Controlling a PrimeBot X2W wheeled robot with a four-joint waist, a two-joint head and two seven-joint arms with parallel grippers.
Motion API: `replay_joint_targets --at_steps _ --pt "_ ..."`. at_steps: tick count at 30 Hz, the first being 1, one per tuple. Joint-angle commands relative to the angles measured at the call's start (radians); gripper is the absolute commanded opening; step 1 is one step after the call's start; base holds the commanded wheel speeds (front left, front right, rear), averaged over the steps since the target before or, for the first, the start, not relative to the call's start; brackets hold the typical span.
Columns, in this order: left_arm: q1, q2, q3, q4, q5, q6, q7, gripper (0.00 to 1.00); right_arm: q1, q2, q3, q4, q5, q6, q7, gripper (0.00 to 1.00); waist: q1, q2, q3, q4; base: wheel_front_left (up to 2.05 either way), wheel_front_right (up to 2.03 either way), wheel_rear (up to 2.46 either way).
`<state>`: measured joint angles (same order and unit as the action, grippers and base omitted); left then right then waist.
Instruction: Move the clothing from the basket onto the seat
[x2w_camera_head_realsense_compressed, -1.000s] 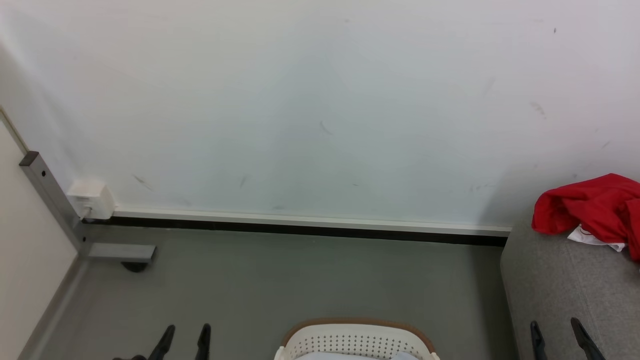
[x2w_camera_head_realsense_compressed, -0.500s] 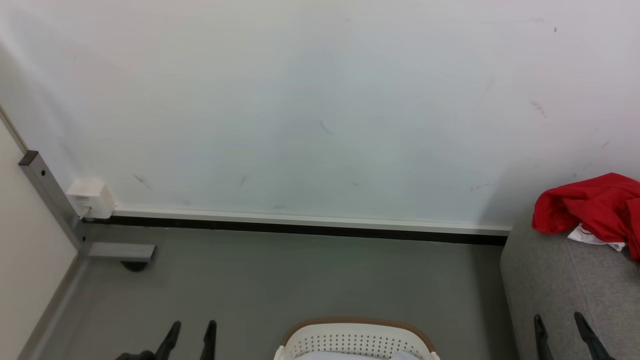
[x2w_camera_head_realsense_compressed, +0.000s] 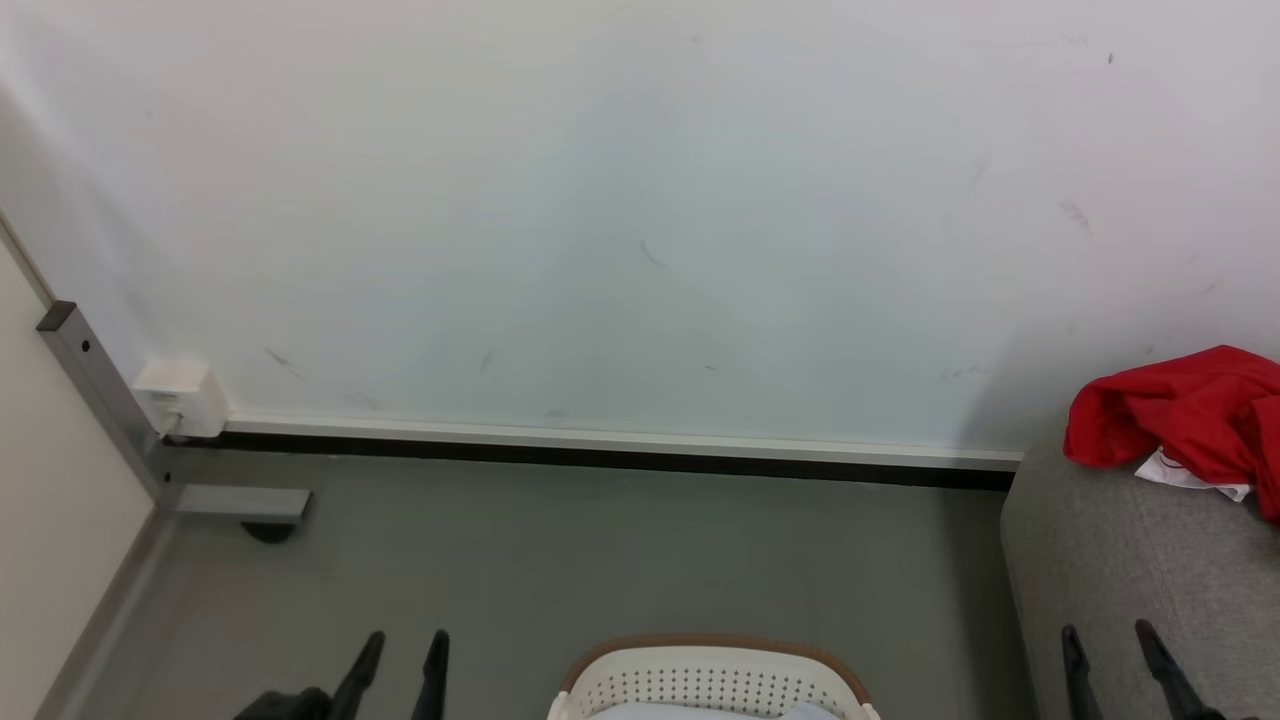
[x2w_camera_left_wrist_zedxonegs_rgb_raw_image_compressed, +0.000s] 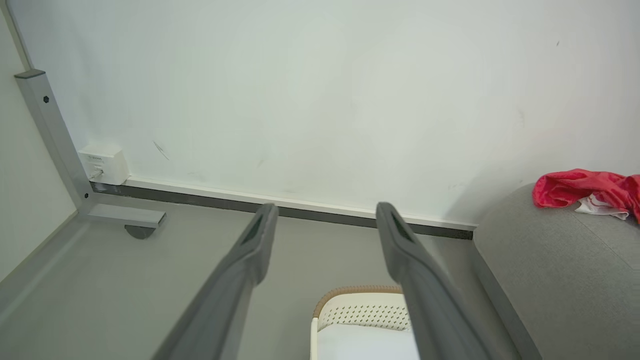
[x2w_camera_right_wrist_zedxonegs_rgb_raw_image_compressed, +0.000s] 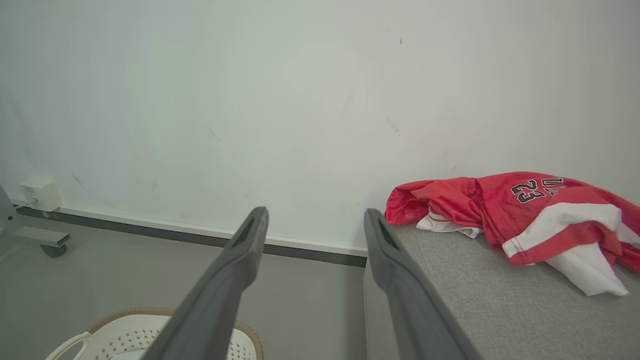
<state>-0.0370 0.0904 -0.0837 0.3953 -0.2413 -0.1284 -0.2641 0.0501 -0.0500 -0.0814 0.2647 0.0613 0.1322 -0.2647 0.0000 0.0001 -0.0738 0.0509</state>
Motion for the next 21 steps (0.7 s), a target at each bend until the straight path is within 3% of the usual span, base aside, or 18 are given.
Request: replay_joint_targets --at_steps 1,5,21 --pt "0.001 -0.001 -0.001 0.002 -0.002 0.0 0.0 0.0 0.0 0.001 0.001 0.003 0.001 0.0 0.0 0.0 0.0 -0.0001 0.0 0.0 0.0 0.0 0.0" --pt "0.025 -0.012 -0.003 0.033 -0.011 0.0 0.005 0.0 0.019 0.009 0.0 0.038 0.009 0.0 0.005 0.0 0.0 -0.0001 0.0 0.0 0.0 0.0 0.0" --pt "0.002 -0.018 0.041 -0.007 -0.298 -0.001 0.085 0.0 -0.021 0.006 -0.008 0.024 0.335 0.0 0.085 0.0 0.0 -0.0001 0.01 -0.007 0.0 0.0 0.0"
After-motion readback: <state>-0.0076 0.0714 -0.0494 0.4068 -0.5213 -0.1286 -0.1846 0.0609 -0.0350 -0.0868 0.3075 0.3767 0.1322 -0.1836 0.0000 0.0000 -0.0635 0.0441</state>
